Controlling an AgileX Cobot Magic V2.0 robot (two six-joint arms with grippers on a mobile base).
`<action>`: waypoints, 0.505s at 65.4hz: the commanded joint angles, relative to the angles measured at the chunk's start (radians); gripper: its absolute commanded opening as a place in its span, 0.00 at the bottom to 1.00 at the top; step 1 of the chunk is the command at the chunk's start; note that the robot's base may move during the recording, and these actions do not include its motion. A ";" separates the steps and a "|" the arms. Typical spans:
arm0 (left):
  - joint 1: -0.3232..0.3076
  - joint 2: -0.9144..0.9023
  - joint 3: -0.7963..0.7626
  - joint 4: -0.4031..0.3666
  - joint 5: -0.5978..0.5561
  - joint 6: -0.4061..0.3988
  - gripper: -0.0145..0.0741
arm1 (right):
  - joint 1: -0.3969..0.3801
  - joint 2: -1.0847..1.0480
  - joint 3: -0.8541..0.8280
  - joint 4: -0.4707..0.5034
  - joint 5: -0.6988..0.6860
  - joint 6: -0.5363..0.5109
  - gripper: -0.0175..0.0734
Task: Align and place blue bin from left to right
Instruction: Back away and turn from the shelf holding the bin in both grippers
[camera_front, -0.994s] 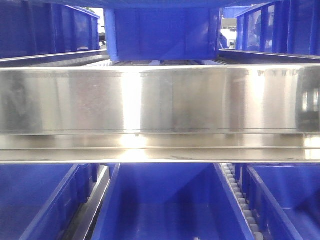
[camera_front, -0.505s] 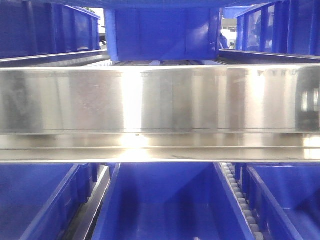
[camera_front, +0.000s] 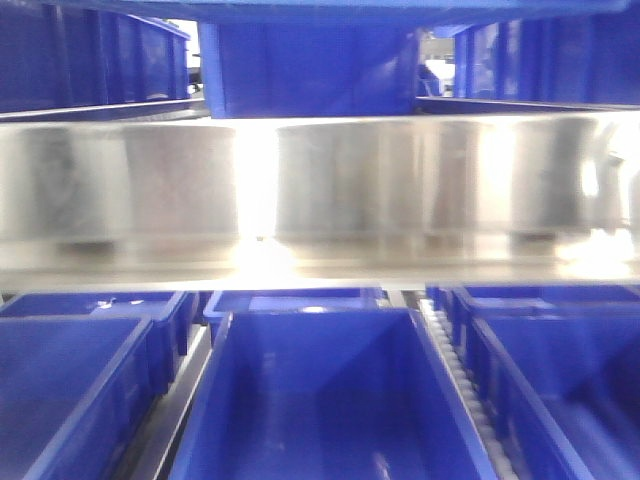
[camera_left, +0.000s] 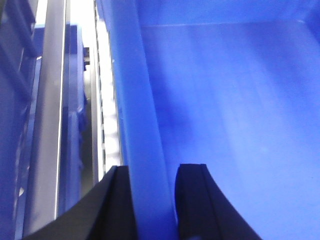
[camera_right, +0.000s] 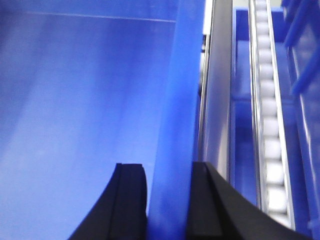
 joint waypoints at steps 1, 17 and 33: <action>-0.003 -0.029 -0.009 0.011 -0.068 0.007 0.15 | -0.007 -0.004 -0.014 -0.054 -0.139 -0.024 0.12; -0.003 -0.029 -0.009 0.011 -0.086 0.007 0.15 | -0.007 0.000 -0.014 -0.054 -0.195 -0.024 0.12; -0.003 -0.029 -0.009 0.011 -0.086 0.007 0.15 | -0.007 0.004 -0.014 -0.054 -0.214 -0.024 0.12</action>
